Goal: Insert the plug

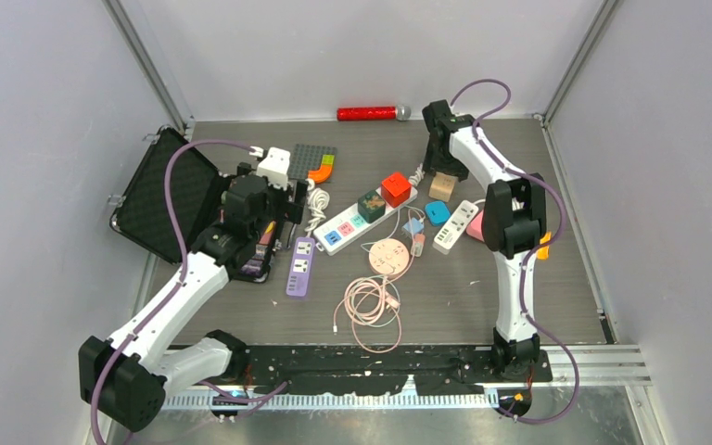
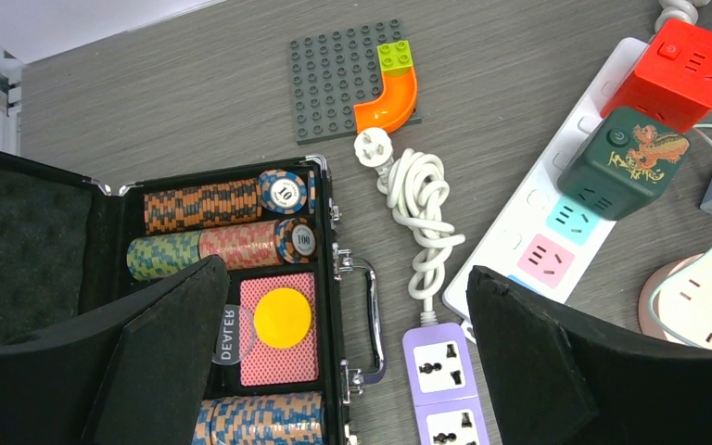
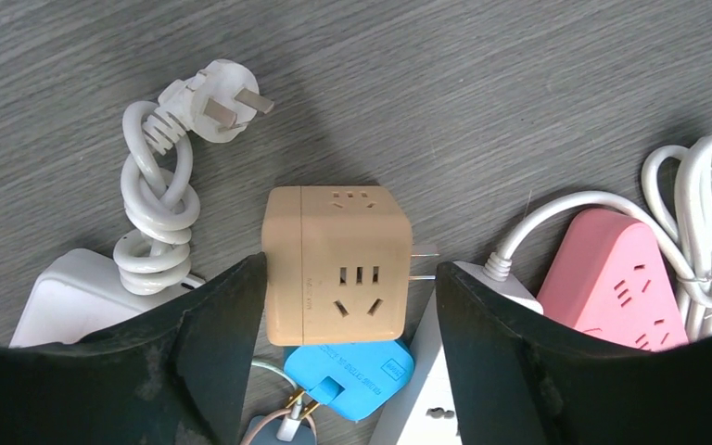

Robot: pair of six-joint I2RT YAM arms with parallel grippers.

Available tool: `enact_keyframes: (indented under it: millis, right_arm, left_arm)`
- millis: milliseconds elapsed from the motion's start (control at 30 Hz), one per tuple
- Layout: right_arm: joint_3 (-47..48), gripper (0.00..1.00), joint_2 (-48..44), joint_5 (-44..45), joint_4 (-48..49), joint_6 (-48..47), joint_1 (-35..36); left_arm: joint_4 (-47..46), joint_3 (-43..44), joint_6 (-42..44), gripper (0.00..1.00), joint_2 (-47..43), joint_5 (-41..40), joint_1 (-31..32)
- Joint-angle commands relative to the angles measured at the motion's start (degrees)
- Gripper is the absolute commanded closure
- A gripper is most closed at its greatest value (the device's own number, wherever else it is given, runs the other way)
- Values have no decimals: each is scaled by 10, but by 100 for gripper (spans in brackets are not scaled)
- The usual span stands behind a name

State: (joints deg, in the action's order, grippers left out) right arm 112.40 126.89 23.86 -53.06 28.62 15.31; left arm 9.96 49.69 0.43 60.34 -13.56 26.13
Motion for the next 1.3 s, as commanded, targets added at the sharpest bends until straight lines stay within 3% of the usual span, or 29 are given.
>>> enact_keyframes:
  millis: [0,100,300,400,500,700,800,867,1033,1267]
  right_arm:
    - [23,32,1,-6,-3,11,-3]
    - [22,34,6,-24,-2,11,-8]
    - [10,23,13,-38,-1,11,-11]
    - [6,24,11,-41,4,11,-12]
    - [5,35,11,-62,14,6,-15]
    - [10,42,17,-85,14,-13,-18]
    - [5,63,7,-103,28,-30,-19]
    - [-16,70,-18,-126,61,-42,-18]
    - [-84,76,-107,-207,174,-70,-19]
    - [-112,80,-189,-352,259,-68,-19]
  left_arm:
    - [-8,22,0,1,5,-13,-3]
    - [-8,22,-1,1,6,-13,-3]
    - [-9,24,0,1,7,-19,-3]
    - [-9,25,1,1,9,-20,-3]
    - [-6,27,3,1,9,-19,-3]
    - [10,34,9,1,9,-18,-3]
    - [12,38,10,1,9,-13,-3]
    - [14,40,9,1,10,-3,-3]
    - [13,45,9,1,10,2,-3]
    - [16,54,17,1,6,0,-3]
